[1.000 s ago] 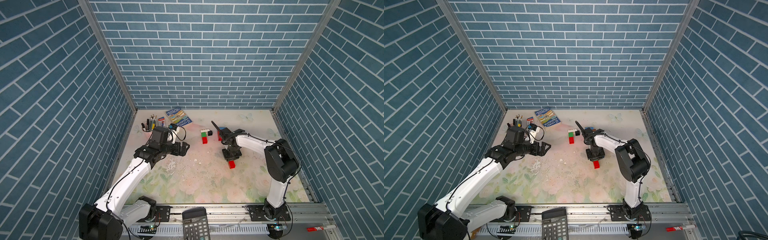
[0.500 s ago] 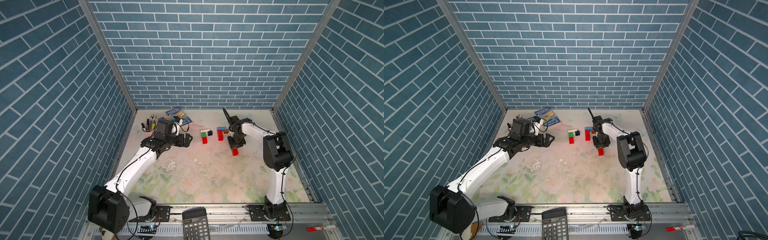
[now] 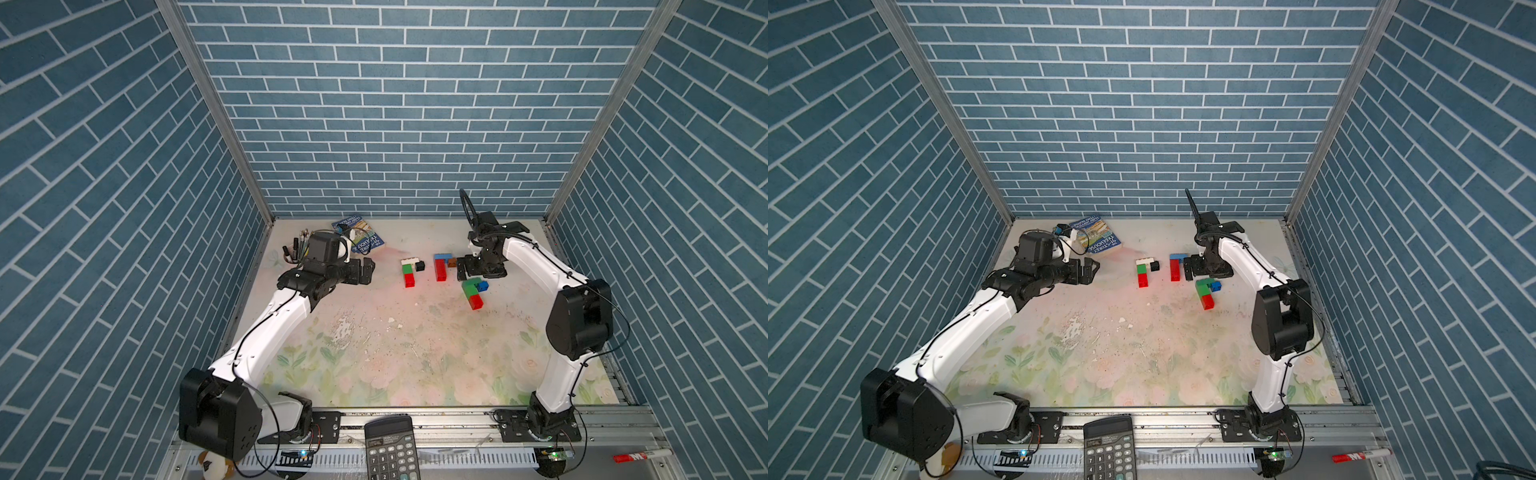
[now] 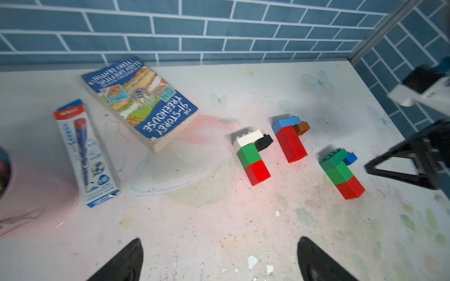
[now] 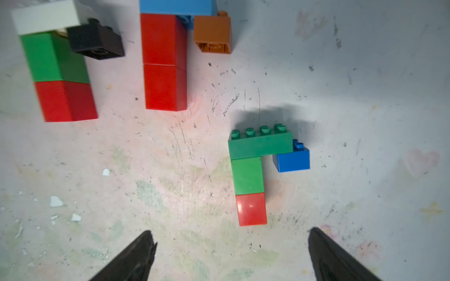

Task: Assemble the letter r with lego
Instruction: Move the lego brick at the center of the board, then reset both arms

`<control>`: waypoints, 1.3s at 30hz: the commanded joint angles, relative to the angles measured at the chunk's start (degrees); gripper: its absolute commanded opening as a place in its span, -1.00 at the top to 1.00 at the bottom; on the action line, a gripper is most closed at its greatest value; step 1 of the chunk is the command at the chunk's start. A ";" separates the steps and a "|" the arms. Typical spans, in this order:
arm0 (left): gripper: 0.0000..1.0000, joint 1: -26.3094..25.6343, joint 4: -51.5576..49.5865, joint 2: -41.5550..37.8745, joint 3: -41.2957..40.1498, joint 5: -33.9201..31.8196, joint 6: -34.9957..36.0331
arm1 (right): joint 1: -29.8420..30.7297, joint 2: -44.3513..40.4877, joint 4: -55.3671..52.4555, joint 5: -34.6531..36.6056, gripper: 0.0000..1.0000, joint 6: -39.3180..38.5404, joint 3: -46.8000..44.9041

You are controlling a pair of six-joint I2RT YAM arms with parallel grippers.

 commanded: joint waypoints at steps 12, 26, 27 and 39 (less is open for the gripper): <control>-0.99 0.70 6.02 -29.45 -25.20 -25.49 5.69 | -1.88 -24.62 13.20 10.73 -0.98 5.68 -24.88; -0.99 3.58 40.39 -24.87 -42.41 -32.18 14.66 | -2.23 -47.66 55.05 20.87 -0.98 -10.13 -55.82; -0.99 4.31 43.96 -21.47 -42.86 -31.86 13.99 | -2.43 -47.23 57.43 23.53 -0.98 -10.80 -56.96; -0.99 8.43 67.97 4.10 -42.76 -28.18 14.58 | -14.90 -33.49 85.27 24.26 -0.98 -10.65 -67.35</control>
